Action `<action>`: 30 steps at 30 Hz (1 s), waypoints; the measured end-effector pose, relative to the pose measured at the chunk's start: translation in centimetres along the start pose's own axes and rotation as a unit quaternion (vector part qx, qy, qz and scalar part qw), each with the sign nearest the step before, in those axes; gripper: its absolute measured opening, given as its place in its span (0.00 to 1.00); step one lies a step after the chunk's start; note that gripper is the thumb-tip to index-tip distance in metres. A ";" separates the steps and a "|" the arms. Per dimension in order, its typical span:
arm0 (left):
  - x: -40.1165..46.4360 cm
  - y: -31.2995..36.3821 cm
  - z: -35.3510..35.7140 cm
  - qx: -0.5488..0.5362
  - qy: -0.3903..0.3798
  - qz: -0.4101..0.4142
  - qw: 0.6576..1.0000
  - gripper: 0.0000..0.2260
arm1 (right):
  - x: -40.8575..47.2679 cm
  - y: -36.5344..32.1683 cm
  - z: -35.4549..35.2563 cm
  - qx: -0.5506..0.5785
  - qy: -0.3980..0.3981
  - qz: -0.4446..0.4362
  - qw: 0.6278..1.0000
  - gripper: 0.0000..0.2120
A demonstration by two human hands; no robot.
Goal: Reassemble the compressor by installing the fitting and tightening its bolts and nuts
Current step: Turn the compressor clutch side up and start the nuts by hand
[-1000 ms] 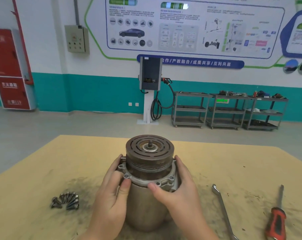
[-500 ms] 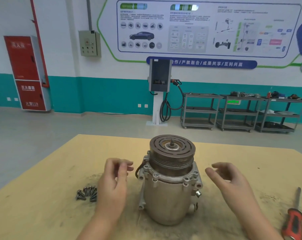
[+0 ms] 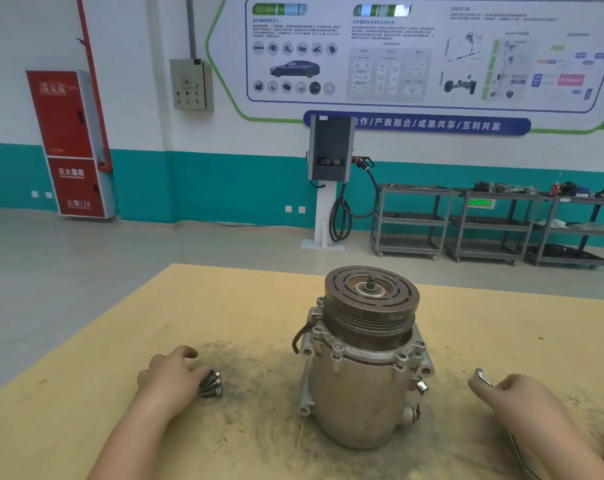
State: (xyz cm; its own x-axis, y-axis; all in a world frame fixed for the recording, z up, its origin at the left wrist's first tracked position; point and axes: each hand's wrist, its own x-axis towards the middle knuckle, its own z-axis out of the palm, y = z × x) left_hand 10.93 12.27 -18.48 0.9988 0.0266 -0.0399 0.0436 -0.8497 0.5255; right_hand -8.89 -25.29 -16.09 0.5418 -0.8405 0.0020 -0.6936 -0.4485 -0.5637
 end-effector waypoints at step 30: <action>-1.2 2.2 1.6 -0.041 -0.051 0.091 0.994 0.11 | -5.7 -3.8 3.3 0.395 0.141 -0.270 0.867 0.13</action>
State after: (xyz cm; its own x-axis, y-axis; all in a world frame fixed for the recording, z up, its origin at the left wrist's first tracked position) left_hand 9.80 9.55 -18.61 0.9833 -0.1804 -0.0218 -0.1316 -0.7897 0.5993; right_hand -7.79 -17.79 -16.65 0.4709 -0.6637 0.5812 0.2270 -0.5454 -0.8068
